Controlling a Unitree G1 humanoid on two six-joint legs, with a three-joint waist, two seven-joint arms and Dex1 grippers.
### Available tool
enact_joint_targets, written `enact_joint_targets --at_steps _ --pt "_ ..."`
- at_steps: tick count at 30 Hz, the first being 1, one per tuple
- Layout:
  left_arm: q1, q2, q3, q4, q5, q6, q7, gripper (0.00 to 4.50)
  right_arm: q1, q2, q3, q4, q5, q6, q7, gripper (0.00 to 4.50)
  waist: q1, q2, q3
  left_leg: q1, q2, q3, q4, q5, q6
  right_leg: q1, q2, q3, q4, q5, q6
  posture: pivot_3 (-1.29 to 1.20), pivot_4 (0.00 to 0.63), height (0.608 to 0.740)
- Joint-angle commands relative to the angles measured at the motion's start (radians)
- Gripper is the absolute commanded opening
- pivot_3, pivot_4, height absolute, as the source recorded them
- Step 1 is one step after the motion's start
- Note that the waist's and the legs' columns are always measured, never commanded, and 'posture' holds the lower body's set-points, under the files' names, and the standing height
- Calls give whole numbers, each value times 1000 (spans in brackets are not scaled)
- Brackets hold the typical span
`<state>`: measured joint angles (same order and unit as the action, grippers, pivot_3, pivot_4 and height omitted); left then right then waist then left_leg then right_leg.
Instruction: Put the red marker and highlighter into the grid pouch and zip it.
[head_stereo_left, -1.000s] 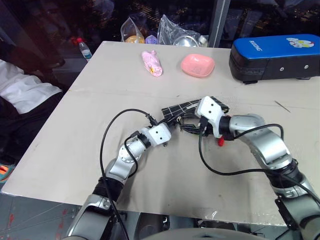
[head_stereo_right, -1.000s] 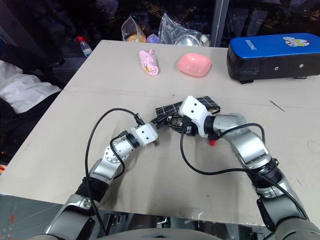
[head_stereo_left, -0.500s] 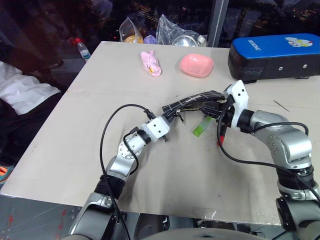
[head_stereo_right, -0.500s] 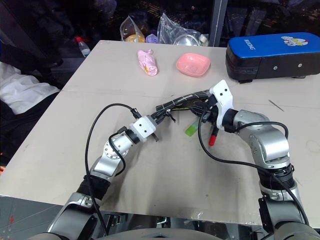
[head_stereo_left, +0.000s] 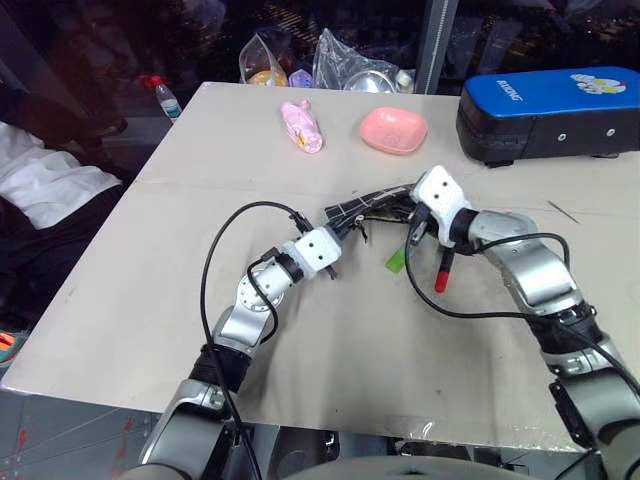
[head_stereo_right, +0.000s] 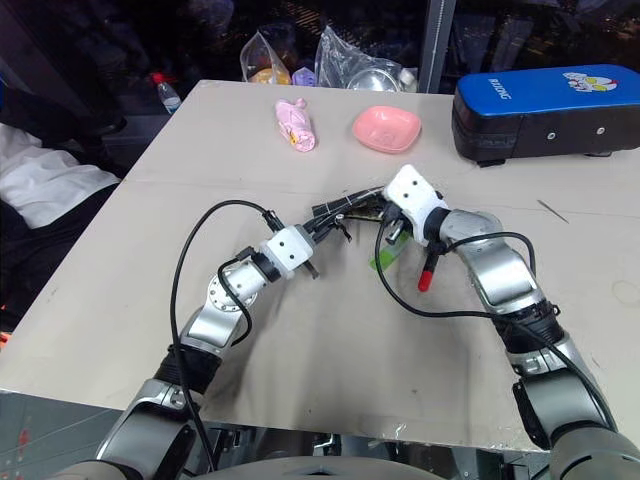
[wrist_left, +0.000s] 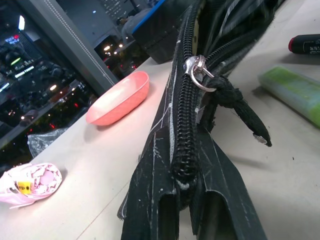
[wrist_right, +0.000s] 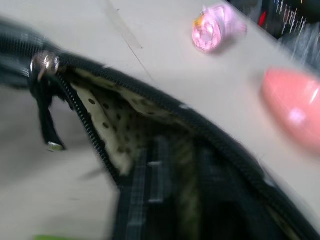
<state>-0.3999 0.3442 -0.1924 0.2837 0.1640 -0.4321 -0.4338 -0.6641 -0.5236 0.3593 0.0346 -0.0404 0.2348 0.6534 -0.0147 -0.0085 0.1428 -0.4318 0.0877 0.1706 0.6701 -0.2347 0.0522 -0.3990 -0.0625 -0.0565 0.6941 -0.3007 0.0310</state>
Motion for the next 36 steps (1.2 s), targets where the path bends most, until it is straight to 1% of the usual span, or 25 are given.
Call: enact_joint_targets --at_steps 1,3,4,5,9,12,14,16,19,20,22,24,25,28,31,36 --pt "-10 11 3 -60 3 6 -7 0 -49 -69 59 95 -166 -285 8 2935 1 0 0 0 0 0 0 0 0 0 0 0 0 0 0 0 150 725" --pt "-10 14 6 -67 3 18 -8 0 -63 -78 55 138 -196 -347 0 3846 1 -1 0 0 0 1 0 0 0 0 0 0 0 0 0 0 150 725" --pt "-11 14 9 -70 2 23 -7 0 -67 -78 50 152 -206 -366 0 4223 1 -1 1 0 0 1 0 0 0 0 0 1 0 0 0 0 150 725" --pt "-10 12 13 -75 -2 27 -3 0 -69 -76 39 162 -207 -378 3 4416 1 -1 1 0 0 1 0 0 0 0 0 1 0 0 0 0 150 725" --pt "-9 9 17 -87 -4 46 2 0 -67 -74 -28 164 -173 -385 10 4416 1 -1 1 0 1 4 0 0 0 -2 0 3 1 0 0 0 150 725" --pt "-16 11 25 -92 -6 63 8 0 -22 -43 -112 67 -67 -288 18 4416 1 -1 1 0 1 5 0 0 0 -3 0 3 1 0 0 0 150 725" --pt "-20 14 35 -93 -11 76 12 0 58 -15 -192 -87 49 -117 19 4416 3 -1 1 0 1 6 0 0 0 -3 0 4 1 0 0 0 150 725" --pt "-21 16 40 -95 -13 83 13 0 115 1 -240 -199 114 10 17 4416 5 -1 1 0 2 5 0 0 0 -3 1 4 1 0 0 0 150 725" --pt "-22 19 49 -95 -13 91 12 0 243 17 -311 -359 196 158 -17 4416 7 -1 1 -1 1 5 0 0 0 -3 0 4 1 0 0 0 150 725" --pt "-22 18 51 -96 -14 95 12 0 288 23 -332 -404 213 202 -36 4416 7 -1 1 -1 1 5 0 0 0 -3 0 5 1 0 0 0 150 725" --pt "-21 17 51 -99 -15 101 13 0 330 28 -351 -454 227 258 -59 4416 6 -1 1 -1 1 5 0 0 0 -3 0 4 1 0 0 0 150 725" --pt "-24 13 49 -95 -17 106 11 0 417 73 -389 -527 246 366 -141 4416 2 -1 1 0 1 5 0 0 0 -3 0 5 1 0 0 0 150 725" --pt "-25 10 47 -93 -16 109 11 0 457 98 -404 -552 230 420 -197 4416 2 -1 1 0 1 4 0 0 0 -3 0 5 1 0 0 0 150 725" --pt "-27 5 44 -90 -14 117 11 0 522 156 -413 -592 200 526 -303 4416 2 -1 1 0 1 2 0 0 0 -3 1 4 2 0 0 0 150 725" --pt "-30 3 38 -88 -8 124 8 0 541 206 -402 -608 205 605 -359 4416 0 -1 1 0 1 3 0 0 0 -3 1 4 1 0 0 0 150 725" --pt "-48 2 47 -95 -2 165 16 0 580 249 -339 -601 181 657 -421 4416 2 -1 1 -1 1 3 -1 0 0 -3 1 4 1 0 0 0 150 725"
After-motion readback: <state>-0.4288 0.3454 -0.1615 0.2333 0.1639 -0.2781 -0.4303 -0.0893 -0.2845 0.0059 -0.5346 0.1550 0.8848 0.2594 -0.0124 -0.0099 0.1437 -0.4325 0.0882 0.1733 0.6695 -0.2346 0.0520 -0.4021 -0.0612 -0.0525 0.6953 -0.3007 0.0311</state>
